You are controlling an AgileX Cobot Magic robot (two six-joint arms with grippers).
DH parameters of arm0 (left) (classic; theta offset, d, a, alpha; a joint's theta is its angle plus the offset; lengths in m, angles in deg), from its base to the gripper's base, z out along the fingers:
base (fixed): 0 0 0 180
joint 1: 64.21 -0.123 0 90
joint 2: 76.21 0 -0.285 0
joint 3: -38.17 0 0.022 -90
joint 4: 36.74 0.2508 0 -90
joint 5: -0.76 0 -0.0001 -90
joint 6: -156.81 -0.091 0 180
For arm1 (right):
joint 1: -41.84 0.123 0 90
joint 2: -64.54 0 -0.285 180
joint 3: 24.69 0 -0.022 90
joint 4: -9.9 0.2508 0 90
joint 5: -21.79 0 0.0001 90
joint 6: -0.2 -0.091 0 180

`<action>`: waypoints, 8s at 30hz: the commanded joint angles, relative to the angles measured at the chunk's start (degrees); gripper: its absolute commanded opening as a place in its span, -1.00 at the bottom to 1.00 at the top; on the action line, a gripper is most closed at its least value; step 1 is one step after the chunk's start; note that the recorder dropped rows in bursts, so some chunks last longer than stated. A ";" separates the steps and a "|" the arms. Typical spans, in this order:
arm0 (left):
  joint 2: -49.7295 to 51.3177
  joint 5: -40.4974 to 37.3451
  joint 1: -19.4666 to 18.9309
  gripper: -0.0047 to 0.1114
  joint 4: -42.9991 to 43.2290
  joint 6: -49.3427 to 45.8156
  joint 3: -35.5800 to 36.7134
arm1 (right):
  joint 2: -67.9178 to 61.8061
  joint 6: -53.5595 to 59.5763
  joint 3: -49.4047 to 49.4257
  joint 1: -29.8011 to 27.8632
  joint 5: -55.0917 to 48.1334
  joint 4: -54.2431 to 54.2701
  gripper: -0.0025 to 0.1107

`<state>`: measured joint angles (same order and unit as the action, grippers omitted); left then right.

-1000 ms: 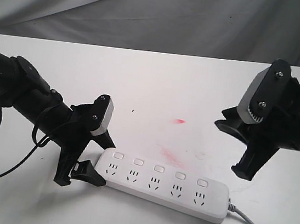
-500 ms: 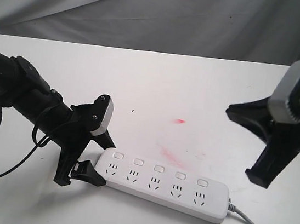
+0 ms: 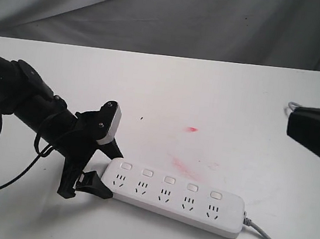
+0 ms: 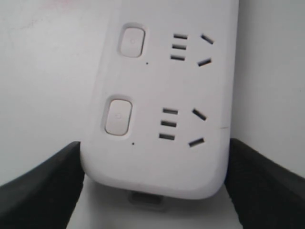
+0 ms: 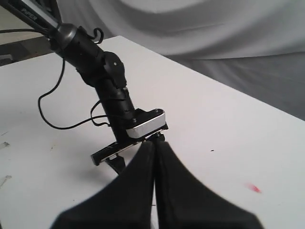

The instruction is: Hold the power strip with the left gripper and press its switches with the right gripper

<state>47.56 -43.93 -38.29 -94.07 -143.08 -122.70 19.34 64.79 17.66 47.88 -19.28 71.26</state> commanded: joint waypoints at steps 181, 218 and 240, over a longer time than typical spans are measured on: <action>-88.27 0.37 -20.84 -0.92 42.56 91.00 3.64 | 37.42 -74.46 34.87 1.35 29.61 -54.60 -0.96; -115.98 37.23 -23.34 -0.92 35.05 91.18 55.44 | 37.42 -74.46 34.87 1.35 29.61 -54.60 -0.96; -115.98 31.01 -23.34 -0.92 53.19 107.59 58.09 | 37.42 -74.46 34.87 1.35 29.61 -54.60 -0.96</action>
<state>-68.16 -12.63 -61.51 -41.21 -36.21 -64.90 56.60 -9.66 52.32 49.74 10.25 16.25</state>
